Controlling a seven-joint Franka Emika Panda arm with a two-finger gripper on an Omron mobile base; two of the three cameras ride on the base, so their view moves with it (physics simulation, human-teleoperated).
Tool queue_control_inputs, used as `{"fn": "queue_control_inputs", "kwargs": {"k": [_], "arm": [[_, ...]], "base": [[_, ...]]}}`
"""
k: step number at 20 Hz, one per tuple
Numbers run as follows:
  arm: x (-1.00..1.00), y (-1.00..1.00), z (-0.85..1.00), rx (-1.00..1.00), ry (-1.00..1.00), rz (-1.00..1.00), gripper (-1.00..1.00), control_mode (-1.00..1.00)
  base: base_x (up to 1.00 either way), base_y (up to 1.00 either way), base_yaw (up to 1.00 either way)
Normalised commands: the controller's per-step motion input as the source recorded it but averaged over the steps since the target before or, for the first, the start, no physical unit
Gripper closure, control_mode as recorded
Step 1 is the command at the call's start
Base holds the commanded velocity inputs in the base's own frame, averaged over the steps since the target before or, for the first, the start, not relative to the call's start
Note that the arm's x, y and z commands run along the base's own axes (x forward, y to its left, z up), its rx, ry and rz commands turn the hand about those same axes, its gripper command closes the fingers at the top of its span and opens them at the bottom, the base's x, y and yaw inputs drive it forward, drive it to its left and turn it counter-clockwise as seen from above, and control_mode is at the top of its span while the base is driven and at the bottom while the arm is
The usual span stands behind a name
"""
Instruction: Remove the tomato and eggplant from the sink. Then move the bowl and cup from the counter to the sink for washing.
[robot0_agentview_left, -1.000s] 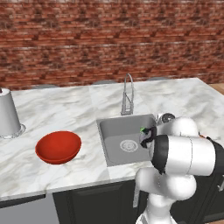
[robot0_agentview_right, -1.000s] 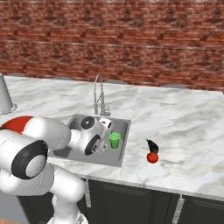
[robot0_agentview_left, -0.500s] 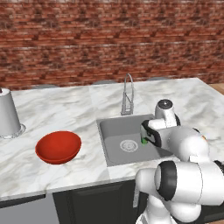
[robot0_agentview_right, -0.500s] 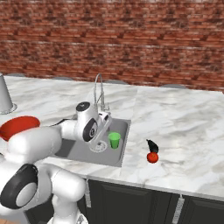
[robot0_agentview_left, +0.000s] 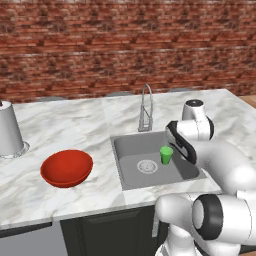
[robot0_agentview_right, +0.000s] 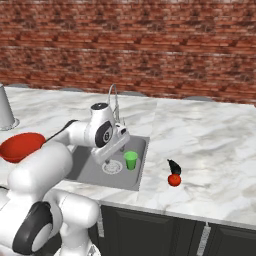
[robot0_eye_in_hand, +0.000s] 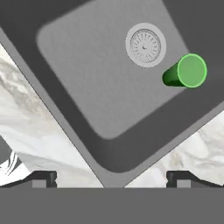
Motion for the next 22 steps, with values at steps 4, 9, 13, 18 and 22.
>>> {"fn": "queue_control_inputs", "kwargs": {"k": [4, 9, 13, 18, 22], "arm": [[-0.39, 0.18, 0.12, 0.14, 0.0, -0.27, -1.0, -1.0], [-0.33, 0.24, 0.06, 0.12, 0.0, -0.29, -1.0, -1.0], [-0.34, 0.26, 0.05, 0.08, -0.01, -0.32, -1.0, -1.0], [-0.32, 0.29, 0.06, 0.05, -0.05, -0.33, -1.0, -1.0], [-0.28, 0.28, 0.07, 0.02, -0.02, -0.31, -1.0, -1.0]], "base": [[0.0, 0.0, 0.0], [0.0, 0.0, 0.0], [0.0, 0.0, 0.0], [0.0, 0.0, 0.0], [0.0, 0.0, 0.0]]}}
